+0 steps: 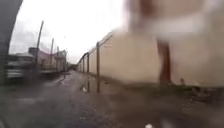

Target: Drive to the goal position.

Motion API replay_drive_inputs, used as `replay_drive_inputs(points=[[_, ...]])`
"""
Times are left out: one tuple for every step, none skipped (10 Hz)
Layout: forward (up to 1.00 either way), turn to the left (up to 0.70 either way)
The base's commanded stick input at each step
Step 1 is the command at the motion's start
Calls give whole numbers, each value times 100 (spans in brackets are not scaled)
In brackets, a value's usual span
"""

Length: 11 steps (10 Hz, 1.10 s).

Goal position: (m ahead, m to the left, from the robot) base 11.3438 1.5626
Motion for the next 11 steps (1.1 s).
replay_drive_inputs(points=[[0,50],[0,50],[0,50],[0,50],[0,50],[0,50],[0,50],[0,50],[0,50],[0,50],[0,50]])
